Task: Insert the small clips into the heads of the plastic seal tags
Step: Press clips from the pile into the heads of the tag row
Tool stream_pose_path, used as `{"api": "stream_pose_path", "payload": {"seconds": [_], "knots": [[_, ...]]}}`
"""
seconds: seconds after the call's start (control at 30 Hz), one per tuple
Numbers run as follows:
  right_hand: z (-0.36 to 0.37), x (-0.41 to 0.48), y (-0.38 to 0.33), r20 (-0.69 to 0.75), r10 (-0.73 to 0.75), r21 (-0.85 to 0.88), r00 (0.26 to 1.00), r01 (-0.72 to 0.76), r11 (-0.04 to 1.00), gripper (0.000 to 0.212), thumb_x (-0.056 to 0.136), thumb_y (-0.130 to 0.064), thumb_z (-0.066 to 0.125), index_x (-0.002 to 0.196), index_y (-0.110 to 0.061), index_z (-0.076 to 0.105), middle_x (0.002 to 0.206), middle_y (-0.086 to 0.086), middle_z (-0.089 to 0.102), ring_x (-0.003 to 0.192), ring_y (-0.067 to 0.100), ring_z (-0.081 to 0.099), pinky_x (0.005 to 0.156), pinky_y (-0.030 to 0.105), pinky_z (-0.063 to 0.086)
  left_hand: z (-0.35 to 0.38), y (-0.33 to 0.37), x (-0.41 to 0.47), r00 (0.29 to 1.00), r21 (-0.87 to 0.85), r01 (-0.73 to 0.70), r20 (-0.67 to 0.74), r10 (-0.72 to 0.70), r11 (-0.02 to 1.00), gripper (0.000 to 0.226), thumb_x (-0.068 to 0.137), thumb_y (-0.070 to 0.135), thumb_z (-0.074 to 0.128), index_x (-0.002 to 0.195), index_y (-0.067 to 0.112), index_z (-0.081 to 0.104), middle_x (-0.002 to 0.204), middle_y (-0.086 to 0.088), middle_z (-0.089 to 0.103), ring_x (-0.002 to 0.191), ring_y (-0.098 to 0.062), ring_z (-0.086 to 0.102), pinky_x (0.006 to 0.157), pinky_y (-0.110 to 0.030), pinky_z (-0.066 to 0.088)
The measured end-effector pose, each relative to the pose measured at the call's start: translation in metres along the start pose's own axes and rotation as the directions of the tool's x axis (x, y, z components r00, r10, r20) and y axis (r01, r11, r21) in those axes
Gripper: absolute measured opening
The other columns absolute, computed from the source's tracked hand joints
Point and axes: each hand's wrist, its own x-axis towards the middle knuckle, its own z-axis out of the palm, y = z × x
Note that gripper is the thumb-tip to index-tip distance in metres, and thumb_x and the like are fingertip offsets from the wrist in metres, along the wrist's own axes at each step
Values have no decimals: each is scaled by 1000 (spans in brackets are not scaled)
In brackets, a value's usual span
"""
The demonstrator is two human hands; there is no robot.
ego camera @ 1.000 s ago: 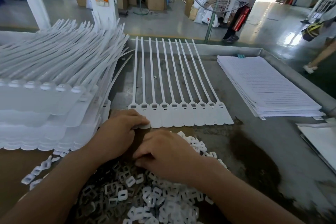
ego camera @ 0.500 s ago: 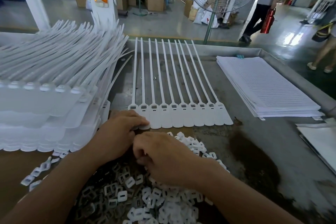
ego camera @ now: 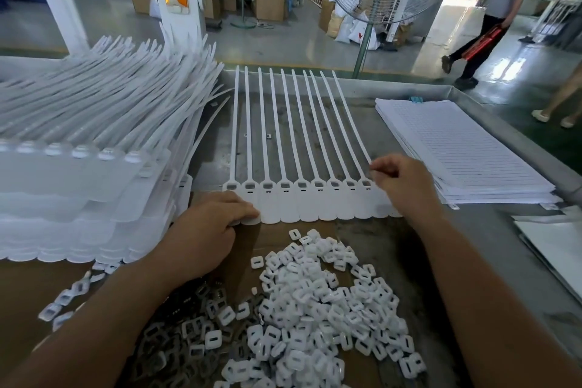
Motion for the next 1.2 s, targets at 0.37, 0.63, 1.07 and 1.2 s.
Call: {"api": "stream_pose_path", "payload": {"seconds": [0.37,0.63,1.07,1.2], "knots": [[-6,10,28,-117,134,-53,984,-141,989,13,85,-9,61,93,-13,70,81,-8,59,78,7,53,76,23,37,-3,0,-2,999,-7,-38,-13,38,999,52,80,-12,41,116,20,63,120,9,55,104,3,36,80,10,20],[-2,13,28,-74,125,-88,989,-132,987,17,85,-11,61,99,-12,70,86,-7,60,81,6,52,78,22,37,-2,0,-1,999,-20,-41,-36,40,999,50,81,-11,42,115,19,64,118,9,57,104,0,41,81,1,26],[-3,10,33,-93,93,-184,991,-109,977,20,88,-15,58,102,-16,72,106,2,69,86,6,52,79,21,36,-1,-1,1,998,16,-50,-33,51,999,52,79,-10,43,117,20,62,119,9,55,101,5,34,79,11,17],[-4,8,31,-75,102,-231,992,-117,966,35,88,-1,44,106,-15,70,110,7,68,73,10,51,71,23,36,-1,-1,1,998,17,-50,-33,51,999,52,79,-10,43,117,20,62,118,9,55,100,5,34,79,12,16]]}}
